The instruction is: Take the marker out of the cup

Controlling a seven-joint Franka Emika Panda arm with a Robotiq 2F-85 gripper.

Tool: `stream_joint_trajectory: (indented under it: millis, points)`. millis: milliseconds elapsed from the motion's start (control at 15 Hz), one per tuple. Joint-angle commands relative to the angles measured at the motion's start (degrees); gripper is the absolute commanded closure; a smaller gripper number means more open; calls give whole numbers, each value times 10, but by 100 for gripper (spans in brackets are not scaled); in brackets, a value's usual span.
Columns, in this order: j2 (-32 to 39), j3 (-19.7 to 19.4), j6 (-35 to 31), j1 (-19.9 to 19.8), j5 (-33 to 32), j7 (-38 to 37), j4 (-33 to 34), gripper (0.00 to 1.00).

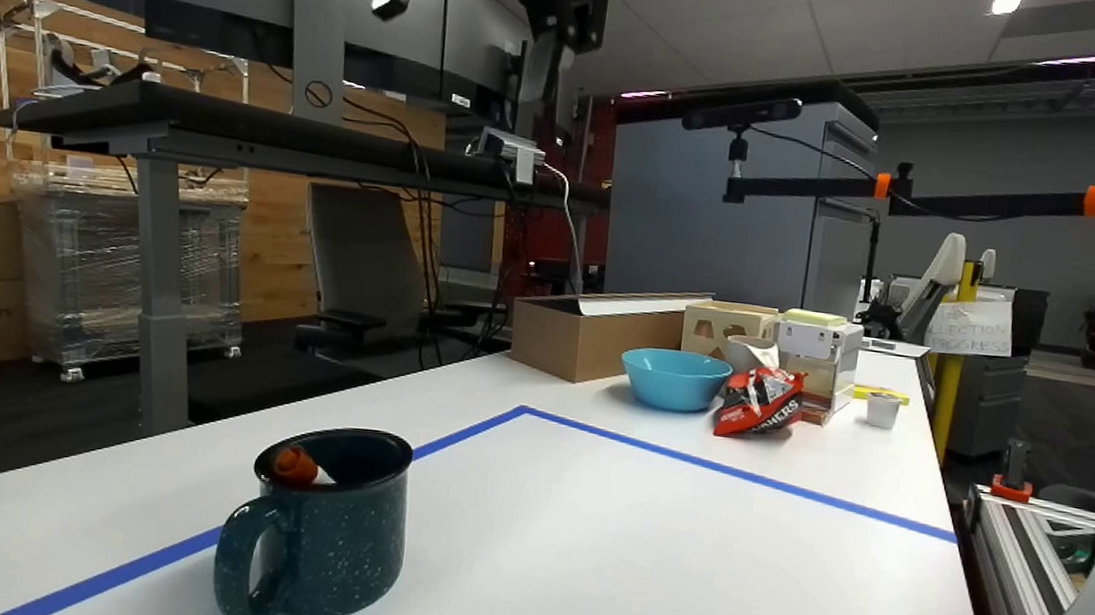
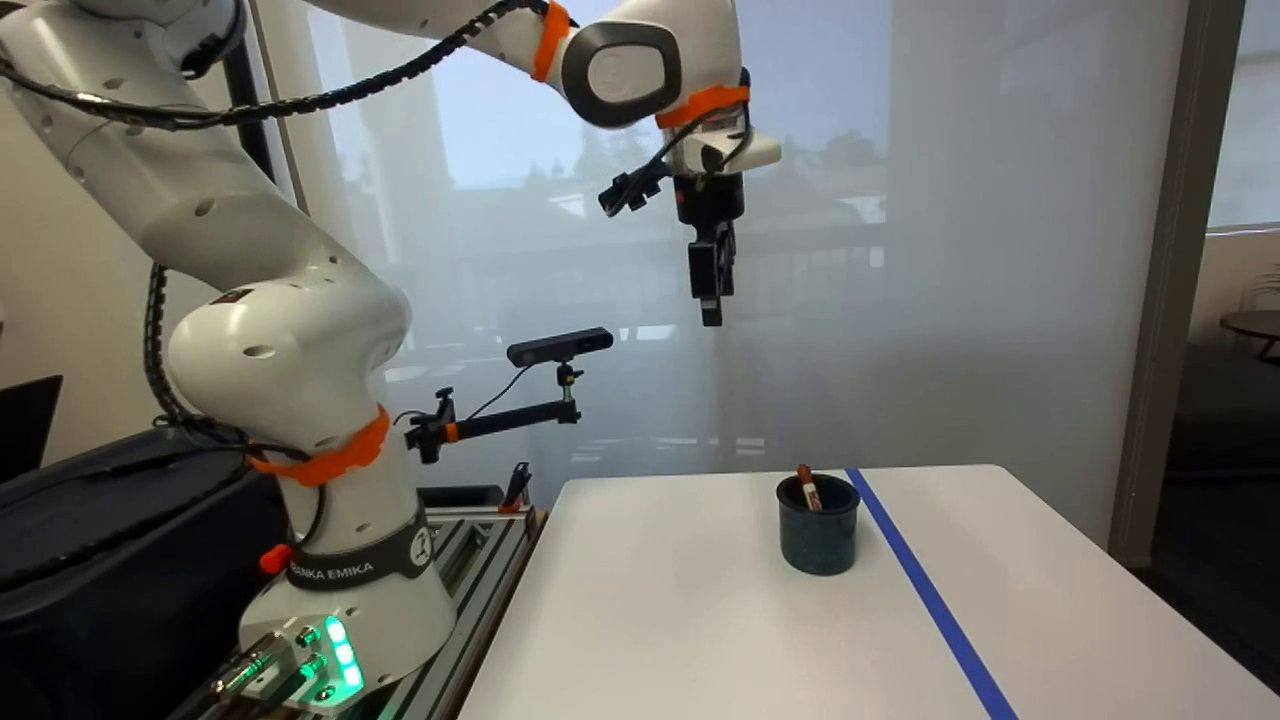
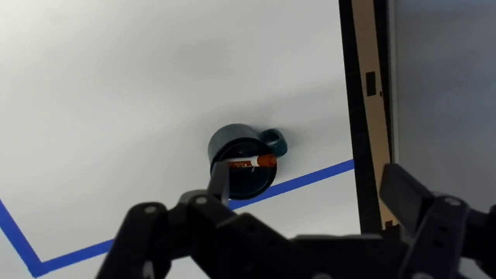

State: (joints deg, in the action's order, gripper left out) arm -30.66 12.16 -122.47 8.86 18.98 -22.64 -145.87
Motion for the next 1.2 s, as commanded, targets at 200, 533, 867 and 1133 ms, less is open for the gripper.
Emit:
stream_joint_trajectory:
  millis: [200,533,867,1133]
  points:
    - [64,-50,-70,-13,120,-20,-24,0]
    - [122,-92,-86,-12,263,6,4,0]
    - [120,-77,-77,-31,251,5,-6,0]
    - [122,-75,-78,-34,255,-10,-4,0]
